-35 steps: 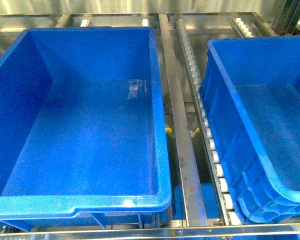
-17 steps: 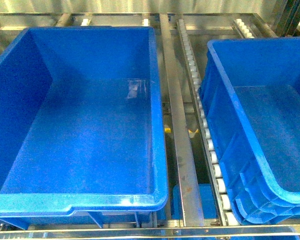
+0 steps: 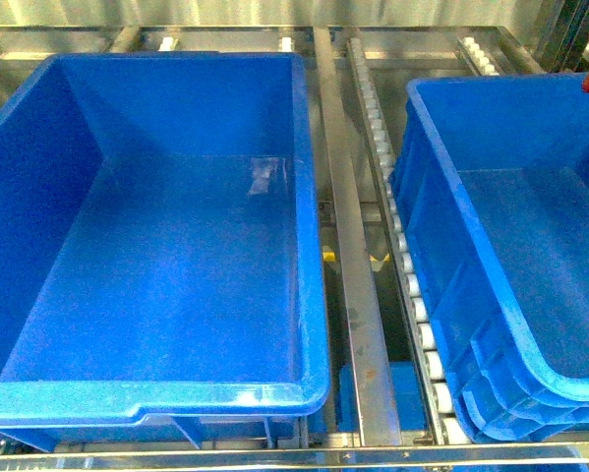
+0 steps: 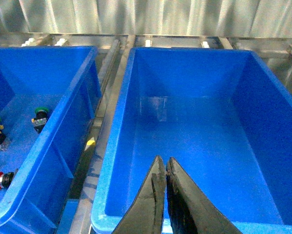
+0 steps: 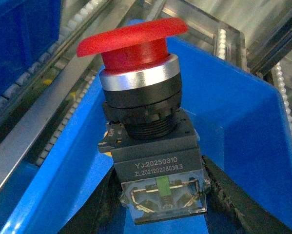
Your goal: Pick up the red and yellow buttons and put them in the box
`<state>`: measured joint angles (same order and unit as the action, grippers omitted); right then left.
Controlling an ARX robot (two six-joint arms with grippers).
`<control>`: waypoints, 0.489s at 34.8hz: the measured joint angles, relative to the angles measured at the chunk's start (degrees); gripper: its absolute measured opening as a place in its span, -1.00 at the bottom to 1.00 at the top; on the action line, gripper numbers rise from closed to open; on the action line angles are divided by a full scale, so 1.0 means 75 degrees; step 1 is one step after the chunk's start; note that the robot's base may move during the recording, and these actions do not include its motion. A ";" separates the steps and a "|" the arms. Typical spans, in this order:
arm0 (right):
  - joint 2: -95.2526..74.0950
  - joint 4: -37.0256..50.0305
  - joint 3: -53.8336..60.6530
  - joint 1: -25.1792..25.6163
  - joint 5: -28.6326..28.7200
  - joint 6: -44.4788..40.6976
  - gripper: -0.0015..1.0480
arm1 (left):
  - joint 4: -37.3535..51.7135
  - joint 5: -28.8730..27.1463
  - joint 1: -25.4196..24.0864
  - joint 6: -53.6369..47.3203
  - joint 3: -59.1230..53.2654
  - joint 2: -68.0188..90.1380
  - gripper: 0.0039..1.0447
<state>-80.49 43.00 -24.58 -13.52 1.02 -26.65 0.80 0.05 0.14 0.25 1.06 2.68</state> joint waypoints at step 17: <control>-0.0233 -0.0017 -0.0085 -0.0111 -0.0175 0.0070 -0.35 | -0.0111 -0.0006 -0.0003 0.0006 0.0006 -0.0245 -0.93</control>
<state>-82.24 42.87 -25.21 -14.35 -0.30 -26.13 -0.03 0.01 0.12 0.30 1.10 0.84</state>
